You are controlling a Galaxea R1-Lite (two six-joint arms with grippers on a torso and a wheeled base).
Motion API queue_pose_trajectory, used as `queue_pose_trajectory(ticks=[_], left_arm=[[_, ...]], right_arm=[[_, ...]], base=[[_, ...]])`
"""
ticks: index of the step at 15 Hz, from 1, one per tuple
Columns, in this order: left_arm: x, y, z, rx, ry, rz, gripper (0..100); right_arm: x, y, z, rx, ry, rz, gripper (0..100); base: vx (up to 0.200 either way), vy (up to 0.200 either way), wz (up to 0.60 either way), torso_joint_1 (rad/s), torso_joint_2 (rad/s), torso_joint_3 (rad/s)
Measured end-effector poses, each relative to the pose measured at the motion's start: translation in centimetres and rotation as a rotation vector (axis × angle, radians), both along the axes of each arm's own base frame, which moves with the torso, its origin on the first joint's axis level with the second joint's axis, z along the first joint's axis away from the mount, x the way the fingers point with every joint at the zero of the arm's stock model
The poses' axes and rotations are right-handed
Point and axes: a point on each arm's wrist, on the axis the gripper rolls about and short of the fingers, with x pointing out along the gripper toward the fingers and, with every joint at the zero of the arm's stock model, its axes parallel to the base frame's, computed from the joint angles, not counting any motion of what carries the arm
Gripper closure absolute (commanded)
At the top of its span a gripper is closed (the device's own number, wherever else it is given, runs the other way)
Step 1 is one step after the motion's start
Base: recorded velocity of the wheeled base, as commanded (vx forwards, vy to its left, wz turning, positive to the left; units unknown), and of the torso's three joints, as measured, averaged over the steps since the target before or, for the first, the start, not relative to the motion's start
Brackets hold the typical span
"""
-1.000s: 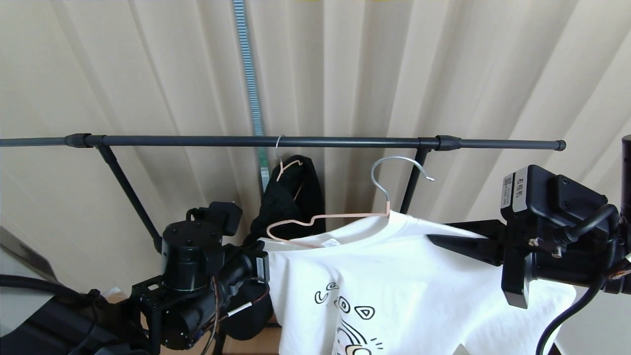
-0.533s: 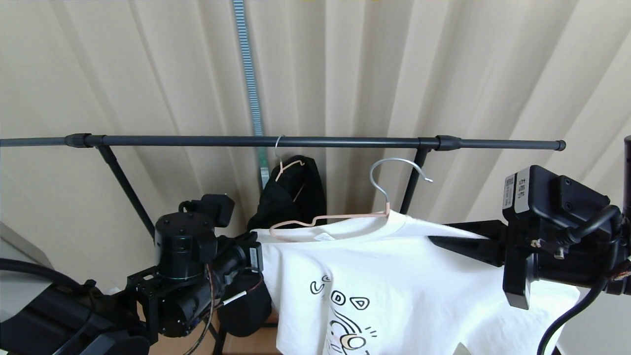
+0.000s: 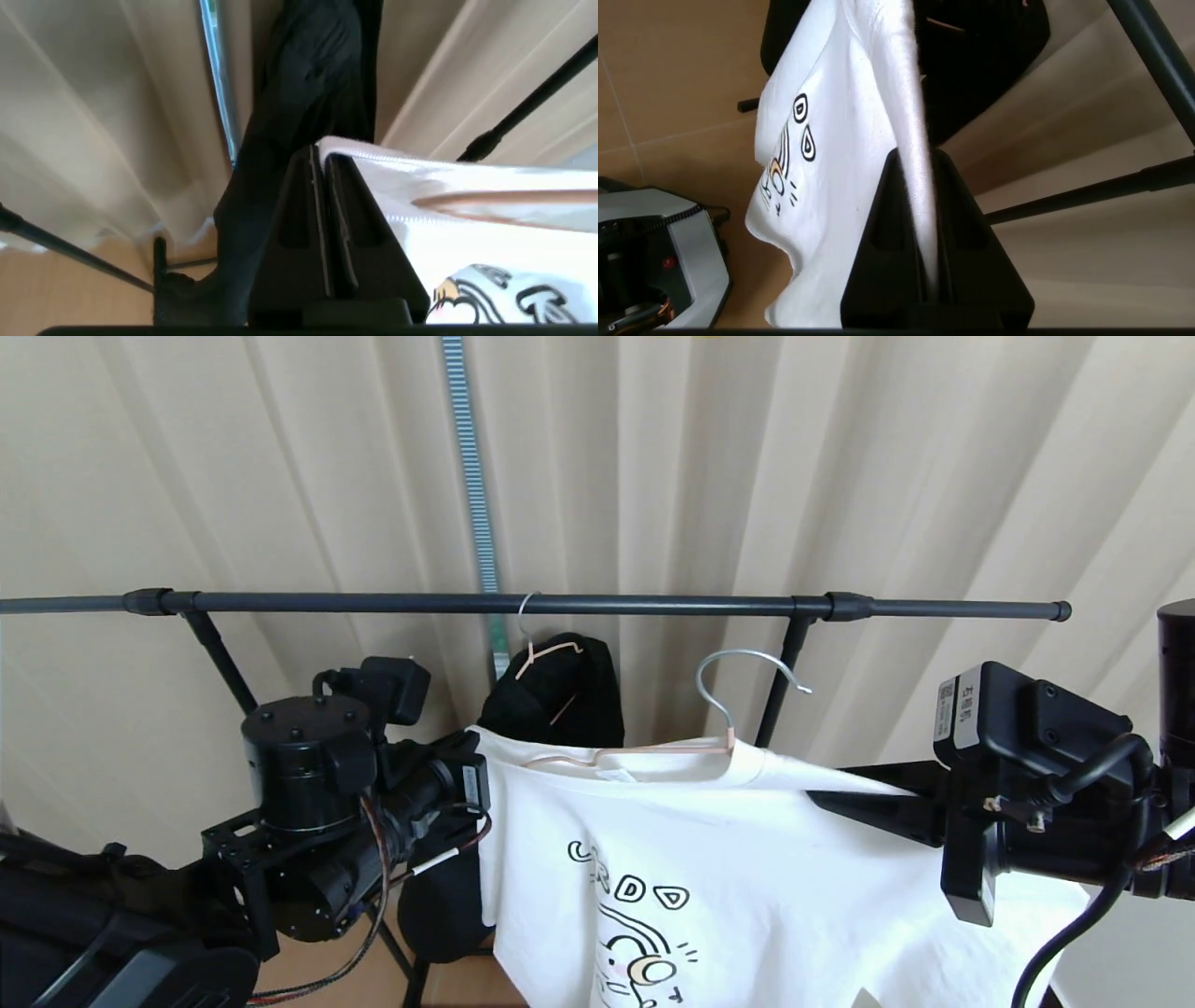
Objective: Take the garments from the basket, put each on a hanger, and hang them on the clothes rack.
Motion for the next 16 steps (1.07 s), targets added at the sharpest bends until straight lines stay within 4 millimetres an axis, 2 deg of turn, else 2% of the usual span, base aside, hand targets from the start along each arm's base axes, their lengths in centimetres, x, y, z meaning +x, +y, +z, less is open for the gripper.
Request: queue_pose_trajectory(ticks=[7, 11, 16], left_arm=[[-0.9, -1.0, 3.5, 0.06, -0.13, -0.056, 100], [-2.1, -1.6, 5.2, 0.083, -0.126, -0.102, 100], [-3.5, -1.7, 7.7, 0.113, -0.185, -0.136, 100]], right_arm=[[0.5, 0.2, -0.3, -0.005, 0.01, -0.002, 100], [0.9, 0.4, -0.2, -0.002, 0.013, -0.008, 100], [1.3, 0.5, 0.9, 0.126, 0.054, -0.074, 100]], base=[[0.0, 0.0, 0.0, 0.0, 0.0, 0.0], [0.0, 0.0, 0.0, 0.0, 0.0, 0.0], [0.0, 0.0, 0.0, 0.0, 0.0, 0.0]])
